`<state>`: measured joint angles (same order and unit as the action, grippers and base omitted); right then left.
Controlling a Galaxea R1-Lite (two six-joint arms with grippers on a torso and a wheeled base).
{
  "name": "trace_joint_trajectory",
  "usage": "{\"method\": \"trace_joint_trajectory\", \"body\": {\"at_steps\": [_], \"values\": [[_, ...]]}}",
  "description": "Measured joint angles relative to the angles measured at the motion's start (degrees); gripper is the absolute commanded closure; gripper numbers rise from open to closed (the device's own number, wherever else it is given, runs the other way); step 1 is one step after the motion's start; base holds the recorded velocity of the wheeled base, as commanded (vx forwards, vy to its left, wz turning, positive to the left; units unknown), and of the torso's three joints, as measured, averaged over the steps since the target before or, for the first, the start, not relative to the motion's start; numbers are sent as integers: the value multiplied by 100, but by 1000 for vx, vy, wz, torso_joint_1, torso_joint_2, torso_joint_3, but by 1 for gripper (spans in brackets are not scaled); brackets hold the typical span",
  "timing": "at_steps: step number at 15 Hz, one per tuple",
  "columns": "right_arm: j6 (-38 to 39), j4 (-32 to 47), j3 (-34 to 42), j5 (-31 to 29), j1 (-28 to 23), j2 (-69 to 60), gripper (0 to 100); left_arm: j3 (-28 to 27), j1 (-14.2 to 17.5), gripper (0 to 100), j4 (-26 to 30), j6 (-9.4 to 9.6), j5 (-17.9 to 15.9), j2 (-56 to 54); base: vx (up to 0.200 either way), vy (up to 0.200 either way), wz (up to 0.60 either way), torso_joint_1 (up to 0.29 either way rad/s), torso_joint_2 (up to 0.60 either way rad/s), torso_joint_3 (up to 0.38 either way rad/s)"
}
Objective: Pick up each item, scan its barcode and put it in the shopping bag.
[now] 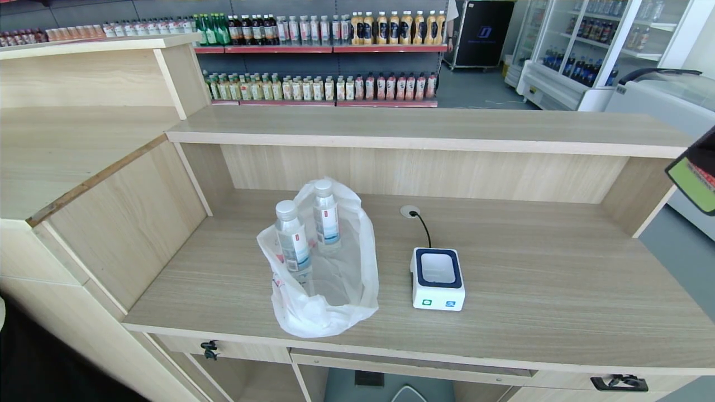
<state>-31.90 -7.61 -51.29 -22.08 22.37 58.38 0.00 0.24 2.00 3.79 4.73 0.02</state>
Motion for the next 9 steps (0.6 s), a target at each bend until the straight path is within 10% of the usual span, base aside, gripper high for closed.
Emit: {"method": "trace_joint_trajectory", "body": {"at_steps": [3, 9], "values": [[1073, 1324, -830, -4, -967, 433, 100, 0, 0, 0, 0, 0, -2, 0, 0, 0, 0, 0, 0, 0], [2075, 1423, -684, 2008, -2103, 768, 100, 0, 0, 0, 0, 0, -2, 0, 0, 0, 300, 0, 0, 2]]}}
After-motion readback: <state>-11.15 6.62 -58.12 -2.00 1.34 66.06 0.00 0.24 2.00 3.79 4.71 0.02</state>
